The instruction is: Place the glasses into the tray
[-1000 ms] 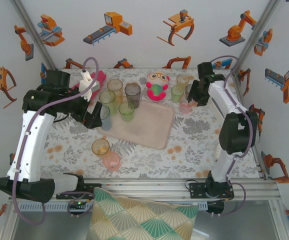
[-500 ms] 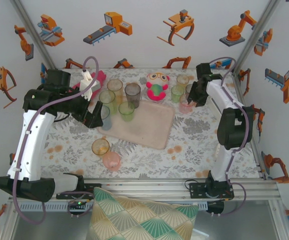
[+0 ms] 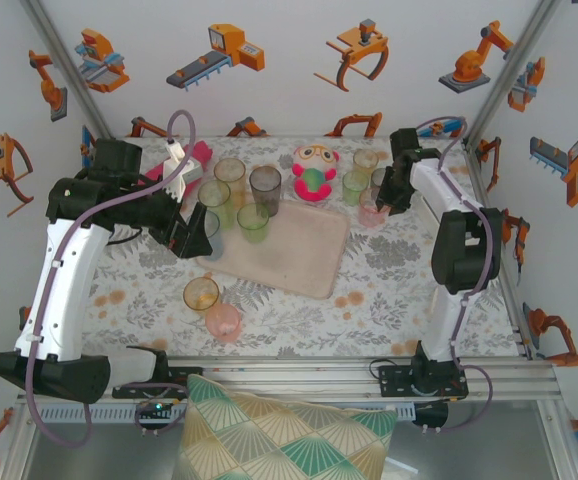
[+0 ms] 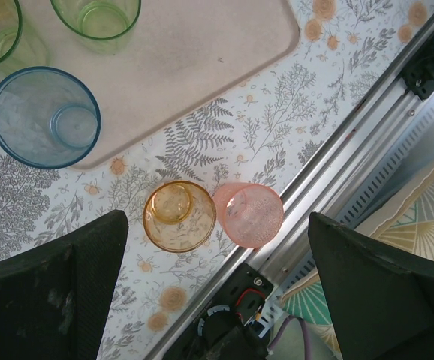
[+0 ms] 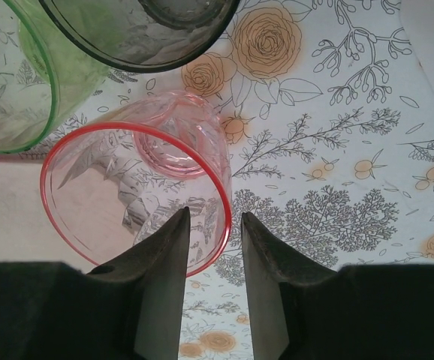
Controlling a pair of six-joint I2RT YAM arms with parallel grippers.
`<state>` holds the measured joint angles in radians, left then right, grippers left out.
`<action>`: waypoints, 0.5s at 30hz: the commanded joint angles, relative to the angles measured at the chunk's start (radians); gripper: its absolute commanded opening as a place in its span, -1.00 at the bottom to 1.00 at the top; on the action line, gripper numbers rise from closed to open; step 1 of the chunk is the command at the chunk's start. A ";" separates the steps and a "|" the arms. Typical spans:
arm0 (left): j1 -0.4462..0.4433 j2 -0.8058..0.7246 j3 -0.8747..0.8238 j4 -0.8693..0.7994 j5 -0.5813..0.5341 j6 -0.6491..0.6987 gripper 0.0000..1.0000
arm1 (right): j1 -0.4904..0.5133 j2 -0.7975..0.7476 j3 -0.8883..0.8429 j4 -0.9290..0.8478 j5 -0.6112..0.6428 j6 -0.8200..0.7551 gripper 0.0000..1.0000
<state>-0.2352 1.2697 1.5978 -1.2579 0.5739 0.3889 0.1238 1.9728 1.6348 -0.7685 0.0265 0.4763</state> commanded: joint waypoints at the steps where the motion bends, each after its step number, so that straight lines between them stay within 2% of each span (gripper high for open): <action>1: 0.004 0.001 0.015 -0.030 0.025 0.011 0.94 | -0.007 0.001 0.034 0.003 0.015 -0.014 -0.37; 15: 0.003 -0.007 0.007 -0.026 0.026 0.012 0.94 | -0.007 0.011 0.039 -0.009 0.031 -0.026 -0.55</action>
<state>-0.2352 1.2697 1.5978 -1.2579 0.5735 0.3889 0.1238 1.9728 1.6379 -0.7689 0.0395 0.4690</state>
